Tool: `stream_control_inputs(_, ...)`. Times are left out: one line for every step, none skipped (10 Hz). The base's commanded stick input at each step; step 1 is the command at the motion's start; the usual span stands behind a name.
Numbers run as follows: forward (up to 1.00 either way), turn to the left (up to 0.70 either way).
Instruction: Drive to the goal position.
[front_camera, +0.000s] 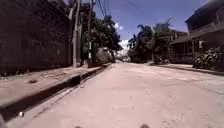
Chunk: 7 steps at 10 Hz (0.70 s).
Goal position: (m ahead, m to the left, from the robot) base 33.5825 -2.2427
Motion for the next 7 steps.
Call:
stream_control_inputs(0.00, 0.00)
stream_control_inputs(0.00, 0.00)
stream_control_inputs(0.00, 0.00)
stream_control_inputs(0.00, 0.00)
stream_control_inputs(0.00, -0.20)
stream_control_inputs(0.00, -0.45)
stream_control_inputs(0.00, -0.45)
